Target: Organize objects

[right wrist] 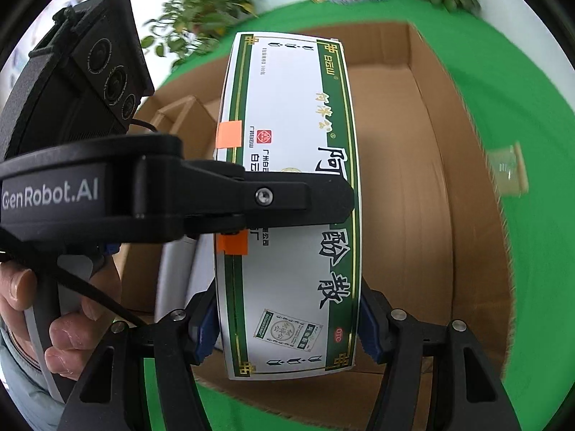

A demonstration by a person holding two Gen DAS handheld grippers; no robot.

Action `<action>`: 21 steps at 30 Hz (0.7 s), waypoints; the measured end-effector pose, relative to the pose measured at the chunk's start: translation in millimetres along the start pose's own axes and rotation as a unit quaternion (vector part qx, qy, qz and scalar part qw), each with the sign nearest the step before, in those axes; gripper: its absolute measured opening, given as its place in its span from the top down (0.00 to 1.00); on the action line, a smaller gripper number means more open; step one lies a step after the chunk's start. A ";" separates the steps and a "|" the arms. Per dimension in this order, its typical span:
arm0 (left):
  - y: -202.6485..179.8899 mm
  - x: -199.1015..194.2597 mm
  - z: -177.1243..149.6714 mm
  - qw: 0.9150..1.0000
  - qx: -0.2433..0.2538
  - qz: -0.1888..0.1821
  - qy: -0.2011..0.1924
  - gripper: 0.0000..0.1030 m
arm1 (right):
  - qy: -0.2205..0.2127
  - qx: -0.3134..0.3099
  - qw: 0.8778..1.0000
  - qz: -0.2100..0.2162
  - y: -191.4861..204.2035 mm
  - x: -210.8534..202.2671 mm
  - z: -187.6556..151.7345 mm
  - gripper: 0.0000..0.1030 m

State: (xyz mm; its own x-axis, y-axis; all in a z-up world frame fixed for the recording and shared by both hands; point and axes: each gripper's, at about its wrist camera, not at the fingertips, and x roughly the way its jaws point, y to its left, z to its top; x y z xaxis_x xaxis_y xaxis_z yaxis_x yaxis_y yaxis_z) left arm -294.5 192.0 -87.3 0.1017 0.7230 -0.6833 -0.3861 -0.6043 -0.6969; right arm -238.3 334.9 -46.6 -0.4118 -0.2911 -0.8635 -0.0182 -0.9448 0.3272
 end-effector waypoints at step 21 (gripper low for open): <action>-7.2 -104.5 -33.6 0.993 0.034 0.071 -0.093 0.49 | 0.008 0.029 0.998 -0.050 31.5 31.1 -8.0 0.28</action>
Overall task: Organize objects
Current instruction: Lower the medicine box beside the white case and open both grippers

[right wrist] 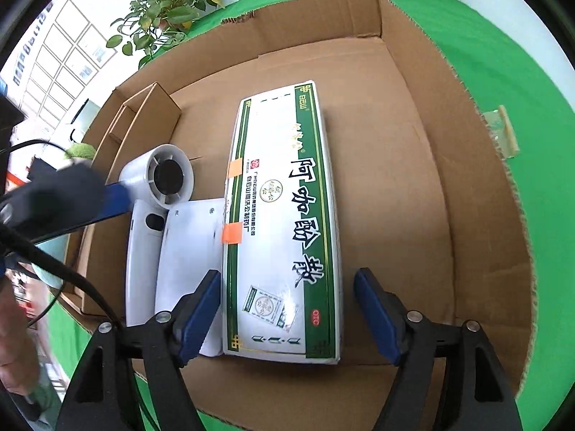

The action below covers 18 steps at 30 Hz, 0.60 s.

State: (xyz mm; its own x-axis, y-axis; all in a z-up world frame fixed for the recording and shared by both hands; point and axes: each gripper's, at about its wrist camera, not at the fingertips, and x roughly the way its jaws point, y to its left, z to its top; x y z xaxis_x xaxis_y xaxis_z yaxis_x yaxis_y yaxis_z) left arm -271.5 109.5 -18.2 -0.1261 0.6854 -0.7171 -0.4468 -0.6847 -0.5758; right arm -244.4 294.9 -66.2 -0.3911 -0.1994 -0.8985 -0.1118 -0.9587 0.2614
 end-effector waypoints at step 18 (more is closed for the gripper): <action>14.1 -41.9 -114.5 0.890 0.090 0.349 -0.280 0.21 | -0.259 -0.077 0.961 -0.063 7.8 -73.8 -113.5 0.01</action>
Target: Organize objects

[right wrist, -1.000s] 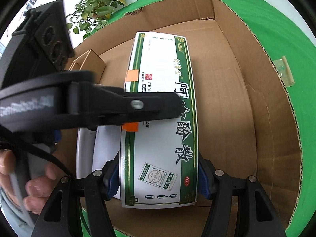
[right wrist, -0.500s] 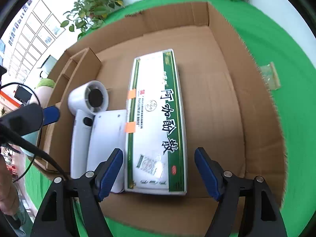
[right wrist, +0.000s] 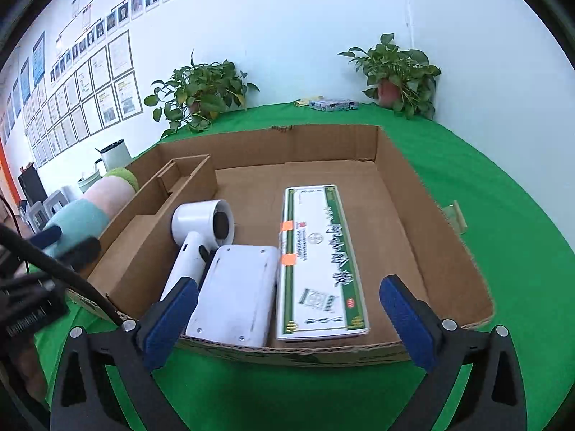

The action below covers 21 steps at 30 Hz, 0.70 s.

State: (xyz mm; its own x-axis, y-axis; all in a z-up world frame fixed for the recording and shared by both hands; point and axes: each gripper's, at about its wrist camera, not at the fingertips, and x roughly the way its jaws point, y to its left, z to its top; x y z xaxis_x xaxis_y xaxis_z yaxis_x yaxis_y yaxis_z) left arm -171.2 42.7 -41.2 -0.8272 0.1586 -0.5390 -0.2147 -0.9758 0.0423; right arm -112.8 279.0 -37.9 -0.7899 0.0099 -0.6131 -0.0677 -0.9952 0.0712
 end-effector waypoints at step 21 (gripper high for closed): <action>-10.5 24.4 -22.5 1.000 -0.006 -0.008 0.011 0.17 | -0.042 -0.037 0.997 -0.047 21.1 8.7 -28.2 0.00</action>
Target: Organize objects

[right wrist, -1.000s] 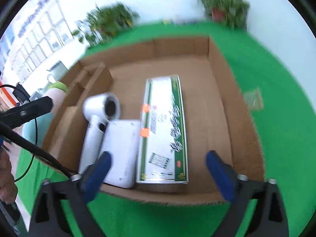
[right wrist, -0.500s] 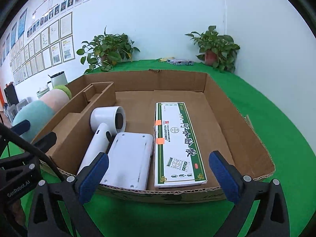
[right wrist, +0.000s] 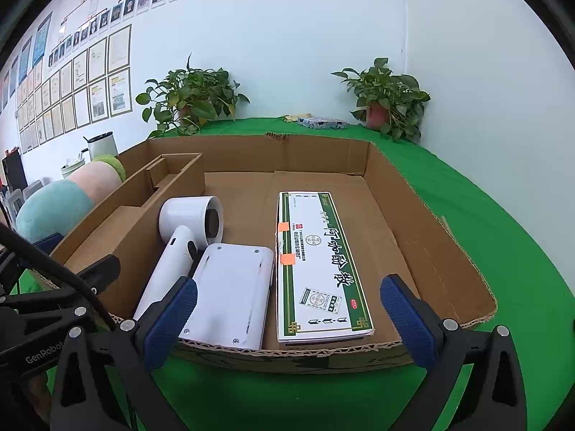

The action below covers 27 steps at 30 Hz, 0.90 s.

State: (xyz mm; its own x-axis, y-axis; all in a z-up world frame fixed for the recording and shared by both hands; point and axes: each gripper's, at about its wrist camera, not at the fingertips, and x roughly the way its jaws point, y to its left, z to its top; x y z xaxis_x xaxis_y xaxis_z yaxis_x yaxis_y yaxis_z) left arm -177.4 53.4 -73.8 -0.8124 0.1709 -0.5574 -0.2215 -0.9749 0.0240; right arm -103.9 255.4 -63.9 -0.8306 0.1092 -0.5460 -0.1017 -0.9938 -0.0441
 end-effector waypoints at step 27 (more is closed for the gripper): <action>7.8 -26.7 -10.5 1.000 -0.010 0.013 -0.007 0.16 | 0.004 -0.001 1.000 -0.003 0.6 -9.3 -4.1 0.00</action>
State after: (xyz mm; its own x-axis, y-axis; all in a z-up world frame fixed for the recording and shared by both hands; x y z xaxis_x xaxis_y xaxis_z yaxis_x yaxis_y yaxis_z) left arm -151.8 39.8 -67.4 -0.8256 0.1470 -0.5448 -0.1891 -0.9817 0.0216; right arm -94.0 253.6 -62.2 -0.8262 0.1145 -0.5516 -0.1049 -0.9933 -0.0491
